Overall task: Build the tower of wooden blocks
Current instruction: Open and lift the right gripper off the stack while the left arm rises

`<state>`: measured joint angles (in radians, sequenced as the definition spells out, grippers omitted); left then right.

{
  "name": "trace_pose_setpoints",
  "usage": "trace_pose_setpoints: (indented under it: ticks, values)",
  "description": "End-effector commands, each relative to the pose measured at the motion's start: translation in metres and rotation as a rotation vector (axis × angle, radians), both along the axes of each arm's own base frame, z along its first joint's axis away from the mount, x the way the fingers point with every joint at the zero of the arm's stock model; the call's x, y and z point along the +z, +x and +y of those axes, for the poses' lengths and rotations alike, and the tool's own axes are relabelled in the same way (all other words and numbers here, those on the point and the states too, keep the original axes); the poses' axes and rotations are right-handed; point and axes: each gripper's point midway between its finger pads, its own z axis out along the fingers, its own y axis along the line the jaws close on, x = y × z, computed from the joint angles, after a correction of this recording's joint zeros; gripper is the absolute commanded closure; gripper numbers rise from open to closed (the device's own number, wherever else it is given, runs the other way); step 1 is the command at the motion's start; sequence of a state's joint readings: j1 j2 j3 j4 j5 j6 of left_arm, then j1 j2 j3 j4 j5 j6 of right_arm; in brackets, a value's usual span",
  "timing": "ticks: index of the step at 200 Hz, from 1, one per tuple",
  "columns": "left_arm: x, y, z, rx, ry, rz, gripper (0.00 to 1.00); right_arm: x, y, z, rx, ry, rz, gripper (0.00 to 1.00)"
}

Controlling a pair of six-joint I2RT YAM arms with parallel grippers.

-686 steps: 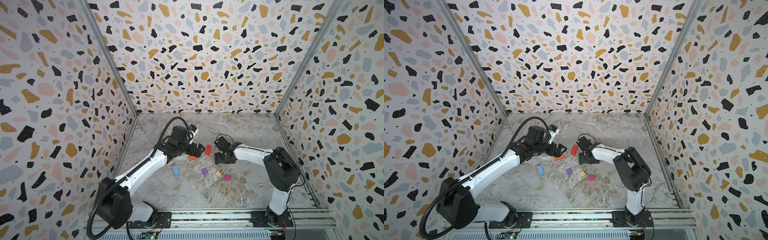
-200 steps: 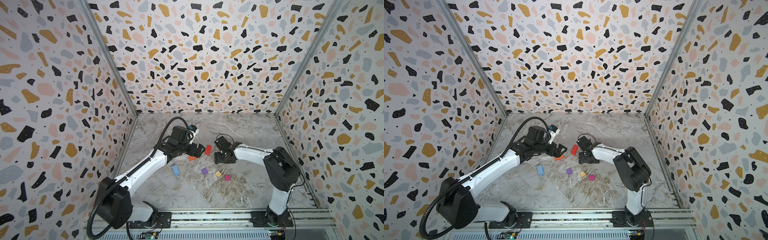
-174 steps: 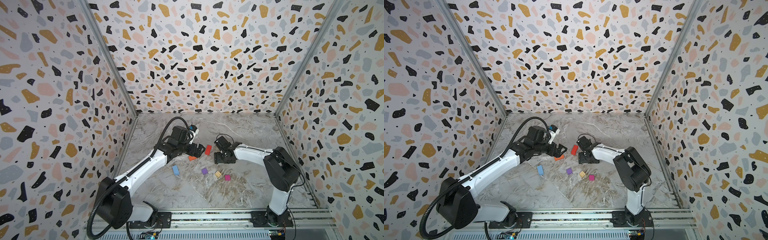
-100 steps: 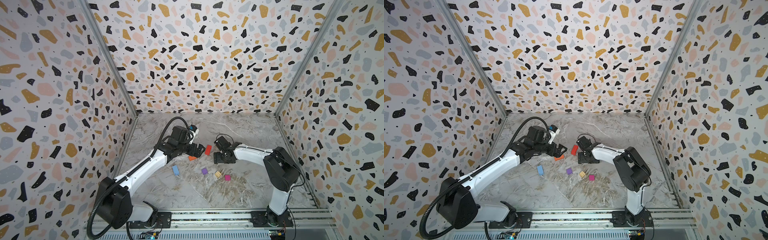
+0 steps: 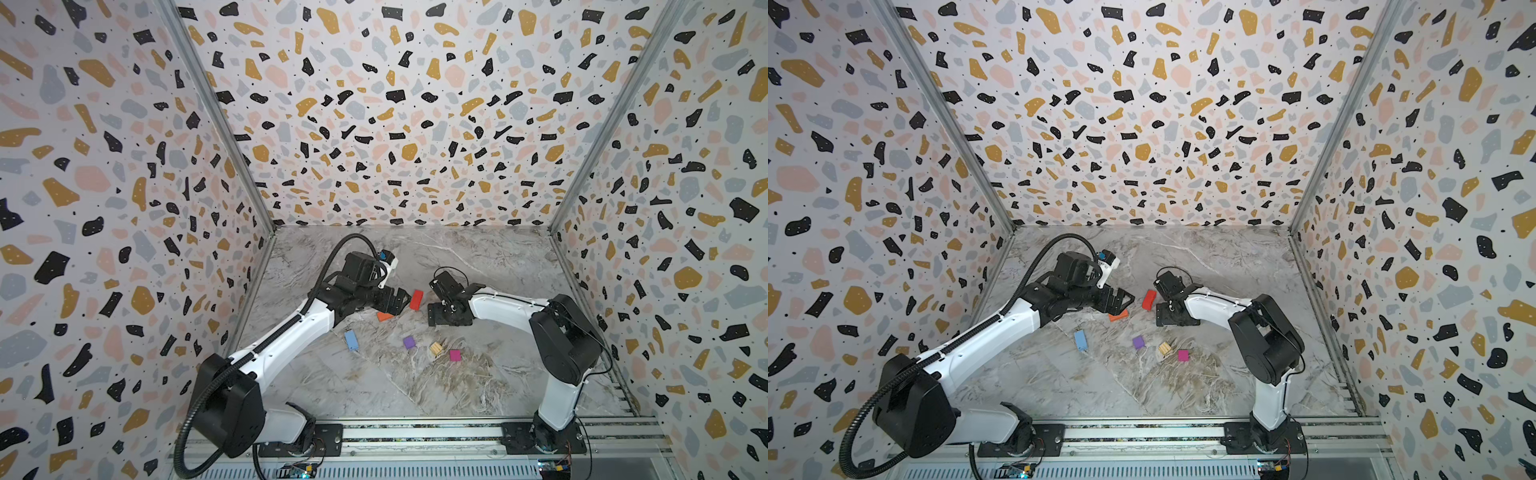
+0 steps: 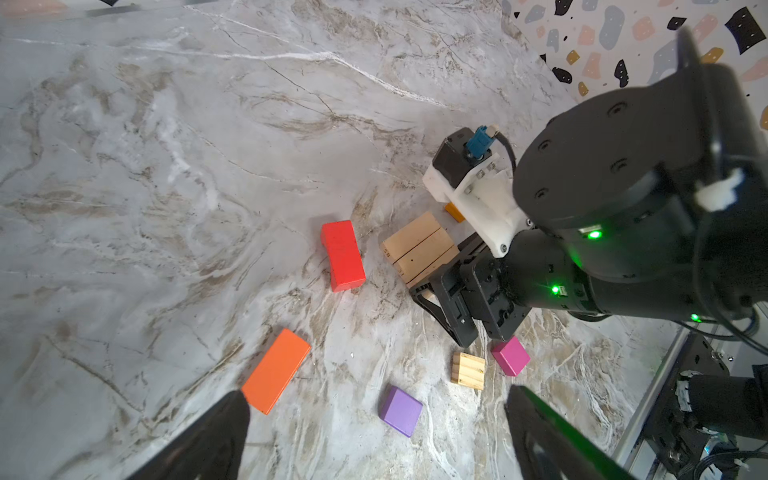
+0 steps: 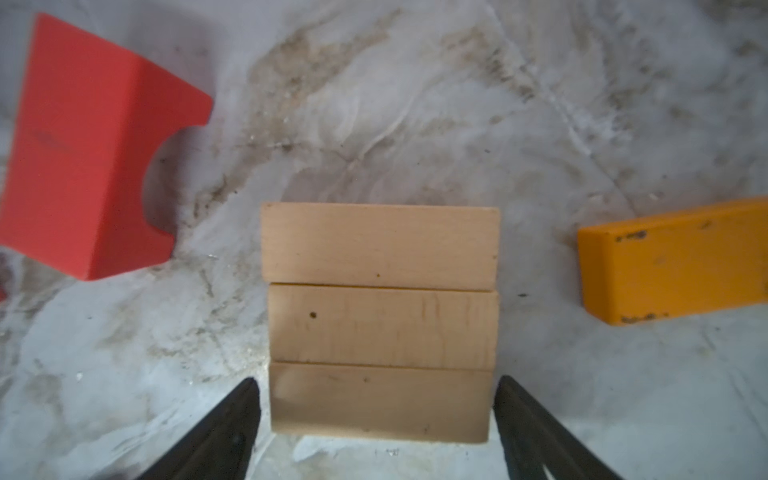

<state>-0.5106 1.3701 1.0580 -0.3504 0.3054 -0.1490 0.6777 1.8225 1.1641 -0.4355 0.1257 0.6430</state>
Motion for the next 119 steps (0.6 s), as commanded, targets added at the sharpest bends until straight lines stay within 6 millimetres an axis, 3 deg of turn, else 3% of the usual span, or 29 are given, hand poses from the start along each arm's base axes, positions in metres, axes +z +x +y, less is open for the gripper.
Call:
trace_pose_setpoints:
  ticks: [1,95,119]
  values:
    - [0.000,0.005,0.001,0.005,-0.002,-0.015,0.03,0.031,0.003,-0.005,-0.014,0.029,-0.064,0.09]
    - [-0.006,0.011,0.009,0.055,0.036,-0.016,0.03,0.089,0.005,-0.007,0.044,0.090,-0.191,0.07]
    - [-0.008,0.013,0.014,0.080,0.043,-0.013,0.03,0.099,0.000,0.004,0.141,0.135,-0.207,0.09]
